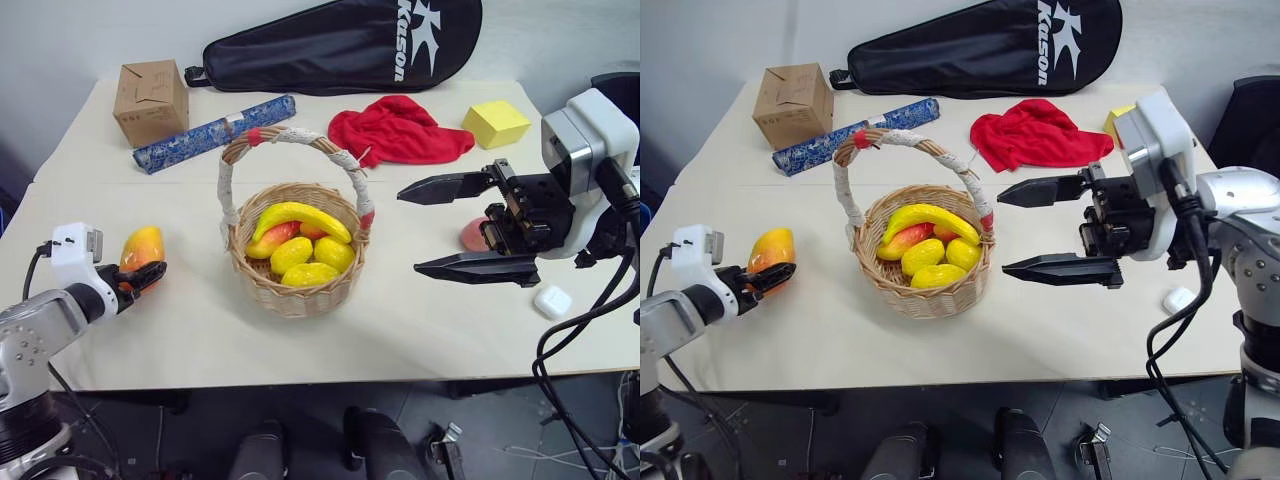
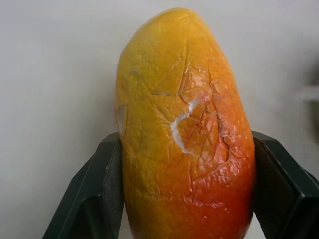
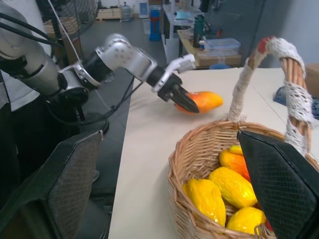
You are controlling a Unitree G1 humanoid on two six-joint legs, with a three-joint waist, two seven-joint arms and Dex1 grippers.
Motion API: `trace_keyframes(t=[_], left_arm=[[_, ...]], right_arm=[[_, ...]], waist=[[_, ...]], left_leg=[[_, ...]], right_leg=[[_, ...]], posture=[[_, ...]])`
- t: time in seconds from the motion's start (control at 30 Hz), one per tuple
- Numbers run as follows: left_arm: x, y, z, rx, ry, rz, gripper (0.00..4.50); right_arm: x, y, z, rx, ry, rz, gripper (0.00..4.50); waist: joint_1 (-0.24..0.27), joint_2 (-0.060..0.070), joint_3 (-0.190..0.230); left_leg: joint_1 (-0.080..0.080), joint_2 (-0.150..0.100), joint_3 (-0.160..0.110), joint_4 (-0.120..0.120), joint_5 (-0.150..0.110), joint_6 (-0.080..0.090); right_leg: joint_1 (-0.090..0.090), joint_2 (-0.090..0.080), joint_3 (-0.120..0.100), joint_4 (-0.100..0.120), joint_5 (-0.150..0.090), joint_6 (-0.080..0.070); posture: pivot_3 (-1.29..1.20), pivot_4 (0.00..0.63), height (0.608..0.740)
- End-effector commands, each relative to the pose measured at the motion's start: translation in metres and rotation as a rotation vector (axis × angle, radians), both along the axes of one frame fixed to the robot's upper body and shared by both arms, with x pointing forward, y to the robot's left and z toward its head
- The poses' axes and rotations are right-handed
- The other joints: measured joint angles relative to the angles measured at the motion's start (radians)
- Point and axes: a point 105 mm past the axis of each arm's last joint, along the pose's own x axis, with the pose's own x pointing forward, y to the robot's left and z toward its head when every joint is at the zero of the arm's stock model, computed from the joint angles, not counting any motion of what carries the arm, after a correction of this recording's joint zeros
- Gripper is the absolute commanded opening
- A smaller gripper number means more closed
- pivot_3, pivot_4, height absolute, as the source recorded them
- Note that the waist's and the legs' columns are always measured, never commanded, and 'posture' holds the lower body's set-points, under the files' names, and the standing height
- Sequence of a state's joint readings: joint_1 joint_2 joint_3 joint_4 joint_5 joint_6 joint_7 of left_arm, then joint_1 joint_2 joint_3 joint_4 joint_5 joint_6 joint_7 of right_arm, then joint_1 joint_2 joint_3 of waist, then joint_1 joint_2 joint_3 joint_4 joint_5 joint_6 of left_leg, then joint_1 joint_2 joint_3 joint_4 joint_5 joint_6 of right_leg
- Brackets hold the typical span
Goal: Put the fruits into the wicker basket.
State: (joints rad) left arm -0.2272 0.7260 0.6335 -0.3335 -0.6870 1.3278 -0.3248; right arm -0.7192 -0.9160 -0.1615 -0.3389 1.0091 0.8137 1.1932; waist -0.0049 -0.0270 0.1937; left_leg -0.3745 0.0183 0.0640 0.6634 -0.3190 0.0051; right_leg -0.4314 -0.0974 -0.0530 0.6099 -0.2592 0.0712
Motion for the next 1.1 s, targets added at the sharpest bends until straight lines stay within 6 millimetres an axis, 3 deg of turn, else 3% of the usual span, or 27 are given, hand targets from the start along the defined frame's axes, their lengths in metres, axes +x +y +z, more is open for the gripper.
trace_keyframes(t=[0.03, 0.13, 0.2, 0.33, 0.5, 0.67, 0.7, 0.83, 0.97, 1.07, 1.1], left_arm=[[-0.031, -0.044, 0.041, 0.002, -0.099, -0.371, 2.86], [-0.064, -0.077, 0.049, 0.057, -0.079, -0.687, 2.86], [-0.069, -0.089, 0.054, 0.081, -0.089, -0.797, 2.86], [-0.035, -0.122, 0.073, 0.095, -0.218, -0.869, 2.86], [0.019, -0.166, 0.069, 0.097, -0.218, -0.860, 2.86], [0.050, -0.182, 0.061, 0.112, -0.182, -0.827, 2.86], [0.052, -0.182, 0.059, 0.130, -0.182, -0.827, 3.20], [0.036, -0.180, 0.069, 0.089, -0.218, -0.905, 4.43], [0.003, -0.170, 0.086, 0.073, -0.318, -1.035, 4.49], [-0.023, -0.164, 0.102, 0.029, -0.396, -1.132, 4.49], [-0.033, -0.163, 0.115, 0.000, -0.438, -1.173, 4.49]], right_arm=[[-0.007, -0.004, 0.009, 0.002, -0.046, -0.015, 4.50], [-0.006, -0.006, 0.011, 0.023, -0.039, -0.033, 4.50], [-0.003, -0.006, 0.011, 0.047, -0.027, -0.059, 4.50], [-0.004, -0.007, 0.005, 0.057, -0.014, -0.091, 4.50], [-0.011, -0.009, 0.002, 0.053, 0.000, -0.097, 4.50], [-0.014, -0.011, 0.002, 0.055, 0.000, -0.128, 4.50], [-0.014, -0.011, 0.002, 0.056, -0.002, -0.131, 4.50], [-0.014, -0.013, 0.000, 0.057, 0.002, -0.163, 4.50], [-0.009, -0.022, -0.001, 0.058, 0.002, -0.234, 4.50], [0.002, -0.037, -0.006, 0.048, -0.003, -0.357, 4.50], [0.014, -0.050, -0.011, 0.055, -0.005, -0.458, 4.50]], waist=[[0.000, 0.000, 0.000], [-0.001, 0.001, 0.000], [-0.001, 0.004, 0.001], [0.021, 0.005, 0.002], [0.028, 0.005, 0.002], [0.016, 0.005, 0.002], [0.012, 0.005, 0.002], [0.005, 0.005, 0.002], [0.003, 0.005, 0.003], [0.006, 0.004, 0.003], [0.008, 0.004, 0.003]], left_leg=[[0.000, 0.000, 0.000, 0.000, 0.000, -0.001], [0.000, 0.001, 0.000, -0.001, -0.001, -0.005], [0.000, 0.001, 0.000, -0.001, -0.001, -0.005], [0.000, 0.000, -0.003, -0.001, -0.001, 0.000], [0.000, -0.003, 0.000, 0.001, 0.003, 0.007], [-0.001, -0.003, 0.003, 0.002, 0.003, 0.009], [-0.001, -0.003, 0.004, 0.001, 0.004, 0.008], [-0.002, -0.002, 0.003, 0.001, 0.006, 0.005], [-0.002, -0.002, 0.004, 0.001, 0.005, 0.005], [-0.002, -0.002, 0.003, 0.001, 0.005, 0.005], [-0.002, -0.002, 0.003, 0.001, 0.005, 0.005]], right_leg=[[0.000, 0.000, 0.000, 0.000, 0.000, -0.001], [0.000, 0.000, 0.000, -0.001, -0.002, -0.003], [0.000, 0.000, 0.000, -0.002, -0.003, -0.005], [0.002, 0.000, -0.003, -0.001, -0.003, -0.006], [0.003, 0.000, -0.001, 0.000, 0.002, 0.003], [0.002, 0.002, 0.000, -0.001, 0.003, 0.006], [0.002, 0.003, 0.000, 0.000, 0.003, 0.006], [0.002, 0.003, 0.000, 0.000, 0.003, 0.006], [0.002, 0.002, 0.001, -0.002, 0.003, 0.006], [0.002, 0.002, 0.001, -0.006, 0.003, 0.006], [0.002, 0.001, 0.001, -0.006, 0.003, 0.006]], posture=[[0.00, 0.150, 0.740], [0.00, 0.150, 0.740], [0.00, 0.150, 0.740], [0.00, 0.150, 0.740], [0.00, 0.150, 0.740], [0.00, 0.150, 0.740], [0.00, 0.150, 0.740], [0.00, 0.150, 0.740], [0.00, 0.150, 0.740], [0.00, 0.150, 0.740], [0.00, 0.150, 0.740]])
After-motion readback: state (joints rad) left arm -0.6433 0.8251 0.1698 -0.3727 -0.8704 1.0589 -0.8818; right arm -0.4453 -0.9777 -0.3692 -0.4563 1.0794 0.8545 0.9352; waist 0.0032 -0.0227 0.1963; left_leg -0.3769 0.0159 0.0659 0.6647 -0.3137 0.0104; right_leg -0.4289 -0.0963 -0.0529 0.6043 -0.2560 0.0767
